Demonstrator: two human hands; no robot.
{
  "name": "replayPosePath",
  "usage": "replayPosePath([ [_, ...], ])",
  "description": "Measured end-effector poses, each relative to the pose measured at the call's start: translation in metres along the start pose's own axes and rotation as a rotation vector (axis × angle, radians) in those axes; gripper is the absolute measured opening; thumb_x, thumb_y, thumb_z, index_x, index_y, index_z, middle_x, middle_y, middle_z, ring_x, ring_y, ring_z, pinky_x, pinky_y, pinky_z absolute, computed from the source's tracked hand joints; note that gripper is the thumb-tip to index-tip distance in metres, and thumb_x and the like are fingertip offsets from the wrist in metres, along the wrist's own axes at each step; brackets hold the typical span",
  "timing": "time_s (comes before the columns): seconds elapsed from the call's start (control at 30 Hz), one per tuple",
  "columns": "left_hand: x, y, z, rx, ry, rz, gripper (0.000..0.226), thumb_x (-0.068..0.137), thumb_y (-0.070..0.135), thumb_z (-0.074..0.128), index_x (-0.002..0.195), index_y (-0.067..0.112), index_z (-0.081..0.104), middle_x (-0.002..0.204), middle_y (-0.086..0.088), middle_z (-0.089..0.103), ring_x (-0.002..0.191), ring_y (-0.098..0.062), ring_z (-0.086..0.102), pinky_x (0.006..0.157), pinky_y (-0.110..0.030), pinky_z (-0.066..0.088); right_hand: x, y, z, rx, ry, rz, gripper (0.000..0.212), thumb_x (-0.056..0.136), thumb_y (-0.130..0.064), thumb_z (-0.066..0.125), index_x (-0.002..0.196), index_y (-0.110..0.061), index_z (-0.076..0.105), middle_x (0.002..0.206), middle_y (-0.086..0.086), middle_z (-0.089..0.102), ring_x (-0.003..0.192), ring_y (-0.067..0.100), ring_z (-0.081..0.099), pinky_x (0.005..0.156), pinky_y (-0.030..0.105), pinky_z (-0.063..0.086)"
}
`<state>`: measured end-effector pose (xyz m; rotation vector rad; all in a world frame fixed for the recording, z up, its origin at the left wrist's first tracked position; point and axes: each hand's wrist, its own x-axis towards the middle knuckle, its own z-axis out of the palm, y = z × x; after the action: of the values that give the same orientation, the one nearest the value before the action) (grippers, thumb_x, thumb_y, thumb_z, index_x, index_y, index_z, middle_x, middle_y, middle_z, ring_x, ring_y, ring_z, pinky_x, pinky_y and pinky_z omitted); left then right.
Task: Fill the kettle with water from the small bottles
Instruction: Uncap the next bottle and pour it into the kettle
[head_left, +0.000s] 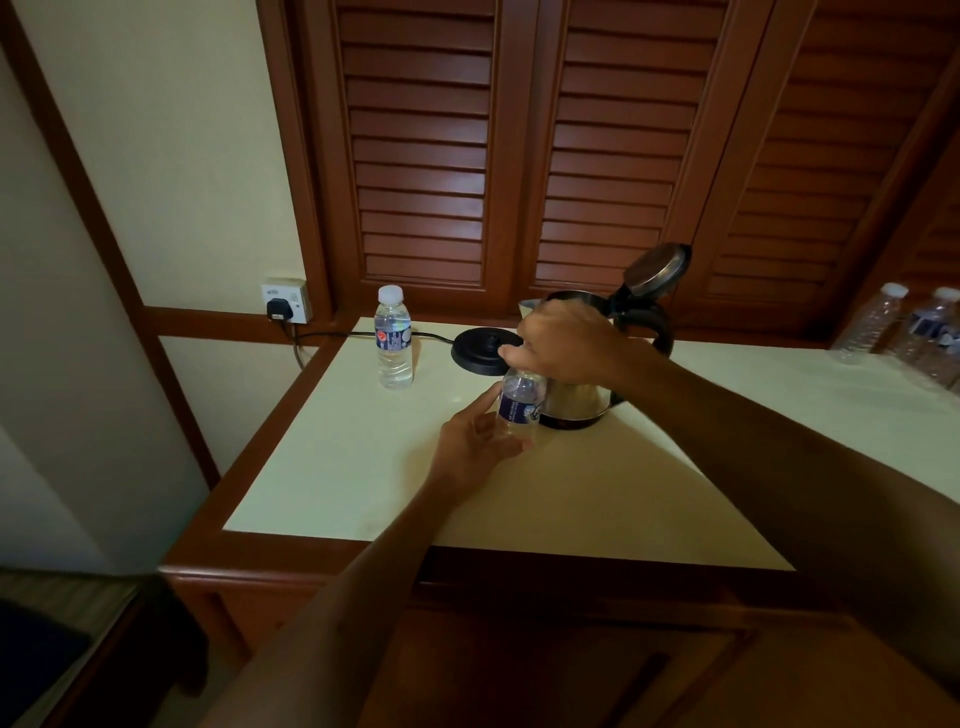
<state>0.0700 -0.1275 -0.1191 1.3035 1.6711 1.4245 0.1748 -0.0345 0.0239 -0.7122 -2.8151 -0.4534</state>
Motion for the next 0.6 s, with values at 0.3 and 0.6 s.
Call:
replayPosePath([
  [0.3,-0.002,0.0,-0.001,-0.007,0.002,0.008,0.084,0.079,0.009,0.081,0.15,0.021,0.037,0.103,0.005,0.069,0.081,0.014,0.063,0.071,-0.001,0.045,0.002,0.021,-0.021,0.308,-0.216,-0.022,0.047,0.09,-0.062,0.047,0.088,-0.018,0.064,0.081,-0.004,0.064,0.074,0.008,0.06,0.068,0.029,0.049],
  [0.6,0.0,-0.001,-0.001,0.009,0.005,-0.012,0.087,0.08,0.01,0.08,0.152,0.02,0.033,0.128,-0.008,0.066,0.103,-0.01,0.06,0.072,0.001,0.046,-0.001,0.017,-0.014,0.171,-0.307,-0.16,0.012,0.097,-0.023,0.049,0.087,-0.017,0.05,0.088,0.001,0.053,0.077,0.015,0.05,0.068,0.032,0.04],
])
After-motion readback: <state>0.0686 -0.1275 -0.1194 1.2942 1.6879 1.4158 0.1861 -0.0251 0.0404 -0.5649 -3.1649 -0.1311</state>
